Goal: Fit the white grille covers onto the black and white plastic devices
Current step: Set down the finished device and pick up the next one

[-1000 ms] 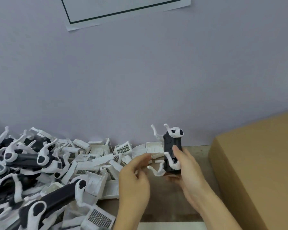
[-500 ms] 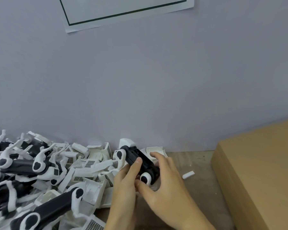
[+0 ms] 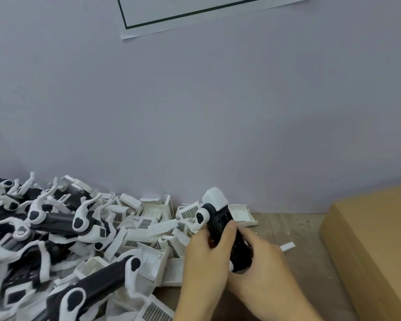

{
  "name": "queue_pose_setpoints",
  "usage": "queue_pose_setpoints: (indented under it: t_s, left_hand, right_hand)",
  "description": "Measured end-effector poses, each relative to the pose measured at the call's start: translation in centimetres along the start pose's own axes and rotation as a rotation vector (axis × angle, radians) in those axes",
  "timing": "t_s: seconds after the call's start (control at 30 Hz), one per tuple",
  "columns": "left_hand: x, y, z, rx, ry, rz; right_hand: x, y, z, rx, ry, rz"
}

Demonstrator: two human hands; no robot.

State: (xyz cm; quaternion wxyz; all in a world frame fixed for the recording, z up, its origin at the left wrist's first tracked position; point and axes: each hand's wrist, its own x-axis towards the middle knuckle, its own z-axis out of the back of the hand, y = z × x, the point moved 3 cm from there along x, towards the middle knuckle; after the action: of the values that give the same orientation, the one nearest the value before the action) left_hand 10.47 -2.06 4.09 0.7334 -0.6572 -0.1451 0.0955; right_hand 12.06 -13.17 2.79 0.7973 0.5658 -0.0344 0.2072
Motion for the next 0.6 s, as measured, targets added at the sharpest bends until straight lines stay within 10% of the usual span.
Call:
queue_pose_setpoints:
  t_s: [0.6]
  left_hand:
    - [-0.4,0.9,-1.2,-0.019,-0.026,0.008]
  right_hand:
    - [-1.0,-0.3,0.0,0.023,-0.132,-0.161]
